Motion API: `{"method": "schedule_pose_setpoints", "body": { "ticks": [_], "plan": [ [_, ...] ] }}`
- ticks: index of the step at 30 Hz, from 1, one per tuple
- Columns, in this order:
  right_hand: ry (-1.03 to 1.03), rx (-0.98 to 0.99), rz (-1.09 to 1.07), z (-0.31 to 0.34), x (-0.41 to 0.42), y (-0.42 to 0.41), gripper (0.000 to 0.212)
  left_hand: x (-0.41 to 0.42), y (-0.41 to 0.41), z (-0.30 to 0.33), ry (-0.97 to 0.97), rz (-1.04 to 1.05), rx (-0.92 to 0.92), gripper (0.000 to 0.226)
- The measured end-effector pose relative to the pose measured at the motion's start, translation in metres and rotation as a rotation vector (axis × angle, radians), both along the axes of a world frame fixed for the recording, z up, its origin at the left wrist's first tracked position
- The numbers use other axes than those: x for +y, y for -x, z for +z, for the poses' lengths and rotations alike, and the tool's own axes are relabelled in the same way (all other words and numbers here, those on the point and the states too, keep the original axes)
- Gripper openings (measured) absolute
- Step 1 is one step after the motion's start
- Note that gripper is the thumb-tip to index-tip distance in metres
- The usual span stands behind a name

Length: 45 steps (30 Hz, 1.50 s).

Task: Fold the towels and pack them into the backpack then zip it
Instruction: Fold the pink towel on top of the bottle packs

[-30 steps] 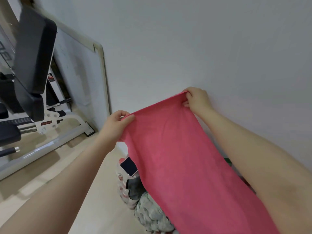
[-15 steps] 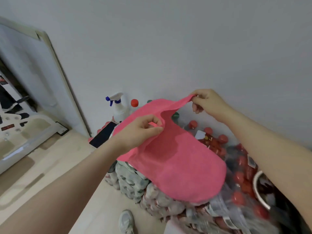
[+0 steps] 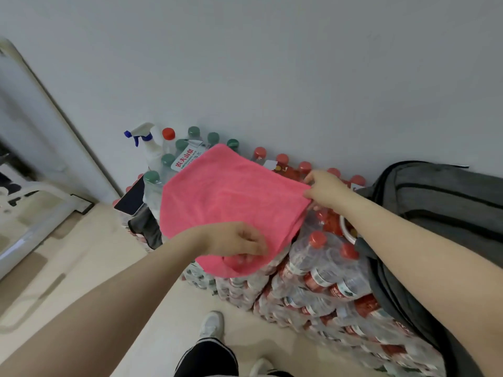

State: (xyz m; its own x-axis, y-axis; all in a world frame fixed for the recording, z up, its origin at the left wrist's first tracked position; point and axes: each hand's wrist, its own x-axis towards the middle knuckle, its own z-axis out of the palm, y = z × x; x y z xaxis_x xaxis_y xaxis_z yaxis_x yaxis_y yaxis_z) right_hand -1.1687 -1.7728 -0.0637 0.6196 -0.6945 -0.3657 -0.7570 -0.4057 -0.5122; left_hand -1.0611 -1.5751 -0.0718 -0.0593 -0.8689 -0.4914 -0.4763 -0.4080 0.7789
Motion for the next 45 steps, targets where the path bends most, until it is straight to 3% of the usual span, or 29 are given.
{"method": "schedule_pose_setpoints", "body": {
  "ticks": [2,6,8,10,14,18,25,28,30,34,36,38,41,45],
  "plan": [
    [0.043,0.053,-0.024,-0.009,0.0,-0.001,0.022,-0.007,-0.003,-0.002,0.015,0.009,-0.093,0.017],
    [0.107,0.117,-0.001,-0.008,0.002,-0.004,0.013,-0.037,-0.029,0.002,0.265,0.226,-0.264,0.021],
    [0.048,0.153,0.002,-0.005,0.004,-0.007,0.026,-0.056,-0.044,0.006,0.371,0.253,-0.353,0.022],
    [-0.009,0.185,-0.011,-0.004,0.007,-0.011,0.038,-0.075,-0.057,0.007,0.428,0.191,-0.446,0.025],
    [0.012,0.276,-0.043,-0.005,0.012,-0.023,0.04,-0.108,-0.08,0.002,0.439,-0.048,-0.561,0.037],
    [-0.045,0.016,-0.281,0.002,0.007,-0.02,0.029,-0.131,-0.096,-0.006,0.452,-0.266,-0.579,0.034],
    [0.033,-0.597,-0.405,0.017,0.006,-0.018,0.026,-0.15,-0.126,0.003,0.278,-0.418,-0.555,0.028],
    [-0.134,-0.942,-0.573,0.024,0.003,-0.023,0.022,-0.151,-0.158,0.011,0.181,-0.417,-0.487,0.047],
    [-0.343,-1.186,-0.655,0.023,0.001,-0.027,0.024,-0.145,-0.18,0.014,0.152,-0.412,-0.475,0.037],
    [-0.544,-1.37,-0.749,0.019,-0.001,-0.034,0.028,-0.122,-0.217,0.016,0.2,-0.27,-0.424,0.049],
    [-0.581,-1.422,-0.776,0.02,-0.001,-0.037,0.026,-0.109,-0.229,0.018,0.225,-0.14,-0.269,0.026],
    [-0.553,-1.43,-0.798,0.021,0.002,-0.04,0.032,-0.096,-0.235,0.022,0.263,-0.01,-0.098,0.016],
    [-0.42,-1.402,-0.806,0.023,0.008,-0.04,0.021,-0.078,-0.238,0.028,0.341,0.113,0.093,0.017],
    [-0.122,-1.242,-0.743,0.033,0.024,-0.03,0.026,-0.053,-0.23,0.033,0.429,0.231,0.166,0.015]
  ]
}}
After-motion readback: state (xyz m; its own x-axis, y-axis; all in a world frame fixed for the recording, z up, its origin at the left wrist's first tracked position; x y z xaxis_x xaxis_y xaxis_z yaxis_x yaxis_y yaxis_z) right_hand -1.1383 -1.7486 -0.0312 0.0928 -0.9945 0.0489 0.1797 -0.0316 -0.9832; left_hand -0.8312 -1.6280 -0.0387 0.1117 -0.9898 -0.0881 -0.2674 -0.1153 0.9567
